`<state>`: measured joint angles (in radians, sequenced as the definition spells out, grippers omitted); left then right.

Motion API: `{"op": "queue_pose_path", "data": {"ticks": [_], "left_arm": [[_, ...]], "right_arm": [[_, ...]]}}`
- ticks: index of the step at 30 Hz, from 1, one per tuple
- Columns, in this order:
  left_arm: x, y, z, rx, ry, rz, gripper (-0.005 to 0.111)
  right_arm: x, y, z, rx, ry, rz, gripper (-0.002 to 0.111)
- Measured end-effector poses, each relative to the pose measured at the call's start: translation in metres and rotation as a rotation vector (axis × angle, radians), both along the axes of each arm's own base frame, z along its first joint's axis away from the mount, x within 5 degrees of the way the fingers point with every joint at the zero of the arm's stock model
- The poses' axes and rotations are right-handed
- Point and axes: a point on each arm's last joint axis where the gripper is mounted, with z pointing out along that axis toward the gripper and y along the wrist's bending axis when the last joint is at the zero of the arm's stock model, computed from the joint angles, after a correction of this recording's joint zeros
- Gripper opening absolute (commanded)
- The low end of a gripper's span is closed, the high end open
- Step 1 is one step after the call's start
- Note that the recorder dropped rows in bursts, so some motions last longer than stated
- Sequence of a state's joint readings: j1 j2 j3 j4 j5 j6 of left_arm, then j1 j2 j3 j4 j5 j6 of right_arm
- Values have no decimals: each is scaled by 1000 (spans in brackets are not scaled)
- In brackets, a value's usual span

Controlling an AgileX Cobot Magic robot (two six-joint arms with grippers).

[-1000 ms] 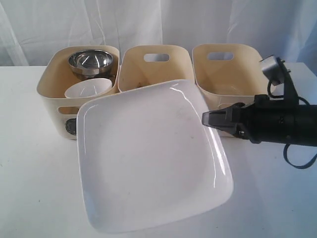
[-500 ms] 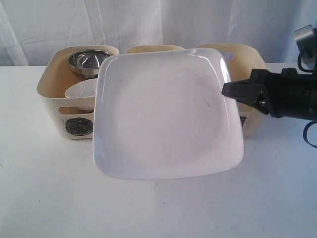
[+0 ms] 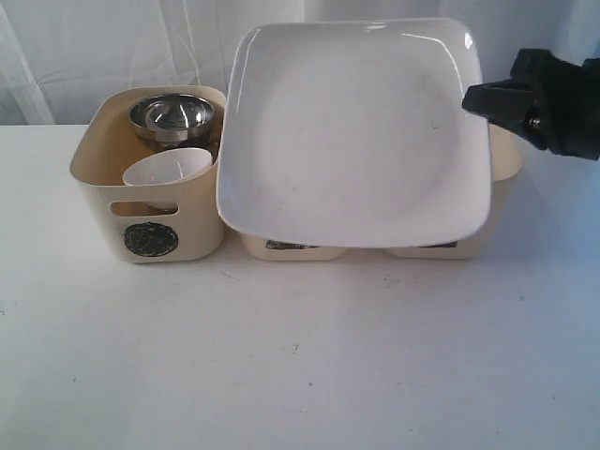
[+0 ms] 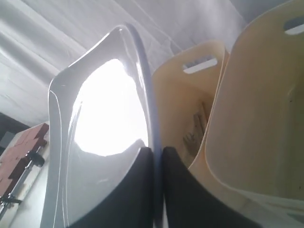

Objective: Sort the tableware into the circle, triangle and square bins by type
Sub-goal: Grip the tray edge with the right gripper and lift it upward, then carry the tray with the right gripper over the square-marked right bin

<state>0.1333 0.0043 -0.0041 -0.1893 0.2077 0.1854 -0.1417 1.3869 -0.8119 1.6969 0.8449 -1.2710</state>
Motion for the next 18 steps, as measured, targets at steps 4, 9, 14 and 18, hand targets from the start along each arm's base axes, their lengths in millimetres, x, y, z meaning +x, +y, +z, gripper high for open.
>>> {"op": "queue_pose_path", "data": {"ticks": [4, 9, 14, 18], "left_arm": [[0, 0, 0, 0, 0, 0, 0], [0, 0, 0, 0, 0, 0, 0], [0, 0, 0, 0, 0, 0, 0], [0, 0, 0, 0, 0, 0, 0]], "right_arm": [[8, -14, 12, 4, -14, -80, 0], [17, -30, 21, -35, -24, -213, 0], [23, -38, 29, -72, -42, -297, 0], [26, -46, 30, -101, -37, -375, 0]]}}
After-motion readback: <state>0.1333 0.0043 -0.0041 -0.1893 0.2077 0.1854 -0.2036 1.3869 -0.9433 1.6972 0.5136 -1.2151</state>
